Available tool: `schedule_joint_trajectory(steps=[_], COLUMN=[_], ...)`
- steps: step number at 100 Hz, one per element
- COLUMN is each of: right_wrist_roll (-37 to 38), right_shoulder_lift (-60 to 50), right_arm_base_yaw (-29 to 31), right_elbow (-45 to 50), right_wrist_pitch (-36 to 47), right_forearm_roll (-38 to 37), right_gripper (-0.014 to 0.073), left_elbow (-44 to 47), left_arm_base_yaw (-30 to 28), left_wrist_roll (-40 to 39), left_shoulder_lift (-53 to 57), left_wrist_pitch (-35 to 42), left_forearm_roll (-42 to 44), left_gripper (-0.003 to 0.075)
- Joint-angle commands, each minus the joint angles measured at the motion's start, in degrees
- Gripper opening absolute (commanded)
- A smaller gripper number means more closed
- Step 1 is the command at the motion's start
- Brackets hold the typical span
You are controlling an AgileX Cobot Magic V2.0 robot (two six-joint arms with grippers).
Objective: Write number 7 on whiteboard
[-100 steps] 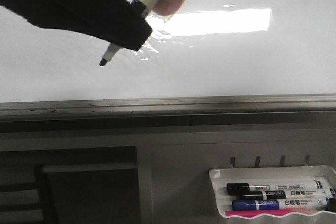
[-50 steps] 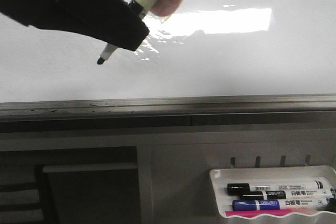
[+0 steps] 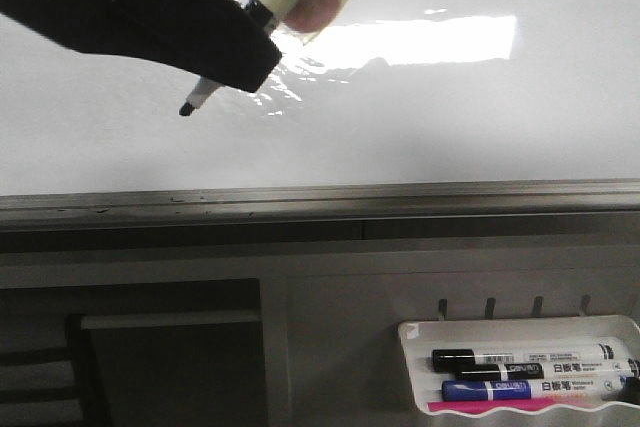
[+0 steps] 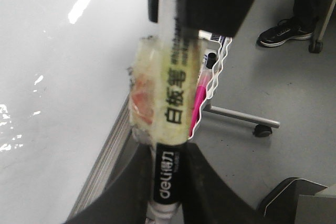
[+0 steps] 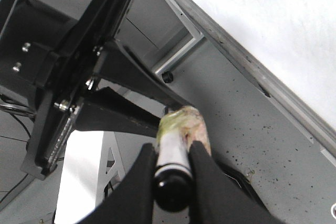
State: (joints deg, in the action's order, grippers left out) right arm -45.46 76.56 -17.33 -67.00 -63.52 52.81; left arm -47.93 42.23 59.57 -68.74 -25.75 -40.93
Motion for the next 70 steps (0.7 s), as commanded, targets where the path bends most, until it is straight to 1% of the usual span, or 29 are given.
schedule_joint_trajectory(steps=[1, 4, 9, 12, 14, 20, 21, 22, 26, 29, 32, 48, 59, 70], right_wrist_roll=[-0.7, -0.8, -0.8, -0.8, -0.8, -1.2, -1.2, -1.2, -1.2, -1.2, -1.2, -1.2, -1.7, -2.0], right_shoulder_lift=[-1.2, -1.2, -1.2, -1.3, -1.3, -1.9, -1.9, -2.0, -2.6, -3.0, -3.7, -9.0, -14.0, -19.6], right_arm_base_yaw=[0.0, 0.0, 0.0, 0.0, 0.0, 0.0, 0.0, 0.0, 0.0, 0.0, 0.0, 0.0, 0.0, 0.0], right_elbow=[-1.8, -1.8, -1.8, -1.8, -1.8, -1.8, -1.8, -1.8, -1.8, -1.8, -1.5, 3.3, 9.6, 16.7], right_wrist_pitch=[0.4, 0.6, 1.0, 1.4, 1.7, 2.5, 2.6, 2.7, 3.4, 4.0, 5.0, 12.2, 20.5, 29.4], right_forearm_roll=[3.6, 3.6, 3.6, 3.6, 3.6, 3.6, 3.6, 3.6, 3.5, 3.3, 3.0, 1.4, 1.4, 1.4], right_gripper=[-0.0052, -0.0051, -0.0051, -0.0051, -0.0051, -0.0051, -0.0051, -0.0051, -0.0051, -0.0051, -0.0051, -0.0051, -0.0051, -0.0052], left_elbow=[-1.8, -1.8, -1.8, -1.8, -1.8, -1.8, -1.8, -1.8, -1.8, -1.8, -1.8, -1.6, -1.3, 0.4], left_arm_base_yaw=[0.4, 0.3, 0.0, -0.2, -0.4, -1.4, -1.4, -1.8, -2.9, -3.7, -4.7, -11.6, -17.0, -21.6], left_wrist_roll=[0.0, 0.0, 0.0, 0.0, 0.0, 0.0, 0.0, 0.0, 0.0, 0.0, 0.0, 0.0, 0.0, 0.0], left_shoulder_lift=[1.4, 1.4, 1.4, 1.4, 1.4, 1.4, 1.4, 1.4, 1.5, 1.8, 1.9, 4.6, 7.2, 9.8], left_wrist_pitch=[3.5, 3.5, 3.9, 4.2, 4.3, 4.9, 5.0, 5.0, 5.3, 5.3, 5.5, 5.7, 5.3, 5.4], left_forearm_roll=[-4.1, -4.5, -5.5, -6.2, -6.6, -8.6, -8.6, -9.0, -10.4, -11.4, -12.3, -17.0, -20.0, -22.9], left_gripper=[0.0057, 0.0094, 0.018, 0.0258, 0.0292, 0.0459, 0.0459, 0.0485, 0.0541, 0.0559, 0.0561, 0.052, 0.0491, 0.0491])
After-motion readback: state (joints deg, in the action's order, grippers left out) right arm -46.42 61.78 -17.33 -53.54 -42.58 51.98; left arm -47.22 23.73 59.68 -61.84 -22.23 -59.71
